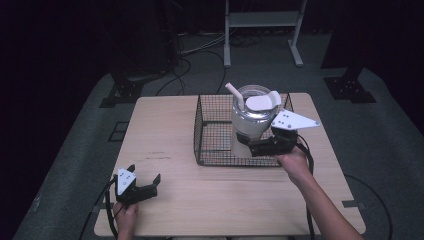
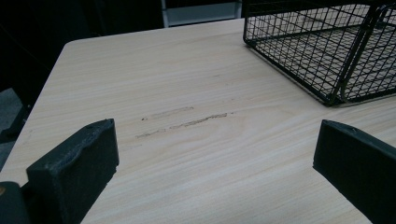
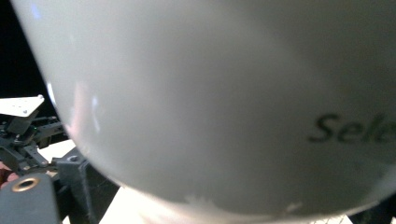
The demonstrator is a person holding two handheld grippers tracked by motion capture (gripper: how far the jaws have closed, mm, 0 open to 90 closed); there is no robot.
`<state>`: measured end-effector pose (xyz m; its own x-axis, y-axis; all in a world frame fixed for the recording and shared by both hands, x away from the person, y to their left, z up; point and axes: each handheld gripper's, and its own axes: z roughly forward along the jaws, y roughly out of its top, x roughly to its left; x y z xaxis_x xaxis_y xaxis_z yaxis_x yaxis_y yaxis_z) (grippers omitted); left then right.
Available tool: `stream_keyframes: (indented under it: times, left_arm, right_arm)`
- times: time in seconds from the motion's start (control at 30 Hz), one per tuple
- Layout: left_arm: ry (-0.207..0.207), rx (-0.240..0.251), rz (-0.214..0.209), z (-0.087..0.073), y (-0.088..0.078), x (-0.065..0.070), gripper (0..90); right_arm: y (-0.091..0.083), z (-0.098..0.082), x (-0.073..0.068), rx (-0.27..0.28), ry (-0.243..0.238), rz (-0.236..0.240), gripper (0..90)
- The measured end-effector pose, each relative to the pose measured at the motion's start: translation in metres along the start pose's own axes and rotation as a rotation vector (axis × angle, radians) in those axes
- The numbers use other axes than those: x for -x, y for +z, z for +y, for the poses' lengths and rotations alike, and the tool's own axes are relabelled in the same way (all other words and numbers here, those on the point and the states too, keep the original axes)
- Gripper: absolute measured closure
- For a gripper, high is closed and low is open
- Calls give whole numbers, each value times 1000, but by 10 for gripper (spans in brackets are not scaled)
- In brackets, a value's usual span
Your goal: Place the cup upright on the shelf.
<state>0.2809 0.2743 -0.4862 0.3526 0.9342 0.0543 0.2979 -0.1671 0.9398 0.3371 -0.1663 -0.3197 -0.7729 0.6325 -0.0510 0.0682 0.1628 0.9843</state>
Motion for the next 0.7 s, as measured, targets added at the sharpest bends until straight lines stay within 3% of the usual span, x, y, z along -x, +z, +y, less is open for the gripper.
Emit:
stream_keyframes:
  times: [0.27,0.7]
  left_arm:
    - [-2,1,-2,0,0,-1,0]
    - [-14,4,-5,0,0,-1,0]
  right_arm:
    - [33,8,20,-17,-7,-5,81]
    - [78,1,41,-38,11,6,82]
